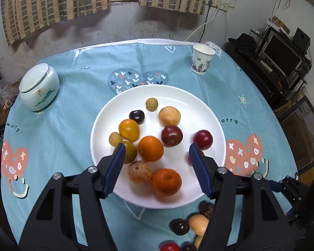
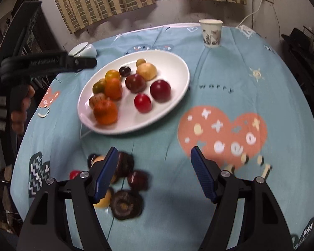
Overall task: Organize fruits
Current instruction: 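Move both tools back toward the remaining fruit cluster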
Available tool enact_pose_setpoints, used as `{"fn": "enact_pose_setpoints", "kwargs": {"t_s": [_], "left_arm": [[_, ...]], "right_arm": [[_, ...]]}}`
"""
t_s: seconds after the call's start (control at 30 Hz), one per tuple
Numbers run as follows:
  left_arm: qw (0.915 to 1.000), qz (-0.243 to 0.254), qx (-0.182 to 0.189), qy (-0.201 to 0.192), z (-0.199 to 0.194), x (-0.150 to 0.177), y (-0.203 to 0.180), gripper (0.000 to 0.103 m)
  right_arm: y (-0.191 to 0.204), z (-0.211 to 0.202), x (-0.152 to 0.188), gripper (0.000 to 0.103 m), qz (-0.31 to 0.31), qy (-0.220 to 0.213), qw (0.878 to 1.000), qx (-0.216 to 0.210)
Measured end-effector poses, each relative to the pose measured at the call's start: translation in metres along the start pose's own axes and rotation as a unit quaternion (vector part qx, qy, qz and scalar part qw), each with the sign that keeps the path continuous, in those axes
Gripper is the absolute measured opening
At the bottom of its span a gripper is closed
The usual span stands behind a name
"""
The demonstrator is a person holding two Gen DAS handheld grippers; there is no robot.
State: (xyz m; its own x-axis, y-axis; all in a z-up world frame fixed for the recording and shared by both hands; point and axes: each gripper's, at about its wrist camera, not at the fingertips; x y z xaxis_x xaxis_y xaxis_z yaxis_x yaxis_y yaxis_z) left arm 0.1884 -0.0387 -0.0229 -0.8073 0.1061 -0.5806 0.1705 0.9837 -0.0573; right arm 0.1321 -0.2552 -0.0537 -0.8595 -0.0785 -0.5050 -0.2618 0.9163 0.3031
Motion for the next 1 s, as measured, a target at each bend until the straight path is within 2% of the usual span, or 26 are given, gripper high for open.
{"fn": "enact_pose_setpoints", "kwargs": {"t_s": [0.13, 0.3, 0.43, 0.47, 0.7, 0.9, 0.97, 1.0], "left_arm": [[0.9999, -0.008, 0.0, -0.009, -0.029, 0.025, 0.017, 0.067], [0.9999, -0.016, 0.0, 0.005, -0.051, 0.069, 0.032, 0.067], [0.9995, -0.017, 0.005, 0.026, -0.061, 0.108, 0.035, 0.067], [0.9991, -0.02, 0.007, 0.036, -0.061, 0.119, 0.035, 0.067], [0.9975, -0.041, 0.005, 0.057, -0.067, 0.152, 0.039, 0.067], [0.9968, -0.043, 0.005, 0.067, -0.072, 0.165, 0.034, 0.067], [0.9964, -0.036, 0.01, 0.076, -0.07, 0.17, 0.026, 0.067], [0.9961, -0.031, 0.012, 0.081, -0.067, 0.172, 0.021, 0.067]], "right_arm": [[0.015, -0.009, 0.026, 0.072, -0.015, 0.025, 1.0, -0.003], [0.029, -0.012, 0.056, 0.072, -0.022, 0.049, 0.999, -0.009], [0.041, -0.008, 0.073, 0.058, -0.047, 0.061, 0.997, 0.006], [0.042, -0.004, 0.075, 0.058, -0.051, 0.066, 0.996, 0.008], [0.04, 0.025, 0.07, 0.058, -0.079, 0.089, 0.993, 0.025], [0.041, 0.046, 0.064, 0.058, -0.123, 0.112, 0.986, 0.012], [0.043, 0.048, 0.062, 0.052, -0.14, 0.114, 0.983, 0.01], [0.044, 0.048, 0.06, 0.045, -0.146, 0.115, 0.983, 0.007]]}}
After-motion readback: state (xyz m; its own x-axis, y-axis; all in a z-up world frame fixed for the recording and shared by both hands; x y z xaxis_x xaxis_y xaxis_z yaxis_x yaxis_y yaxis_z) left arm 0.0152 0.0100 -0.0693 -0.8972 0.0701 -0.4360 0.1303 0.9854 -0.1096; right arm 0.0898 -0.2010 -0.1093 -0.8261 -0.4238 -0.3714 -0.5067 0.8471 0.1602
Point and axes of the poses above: each gripper's, at about its wrist camera, not at the fingertips, and z roughly the way its jaws point, y to its left, x to its underside, and after that the axes turned 5 degrees about -x, right-handed
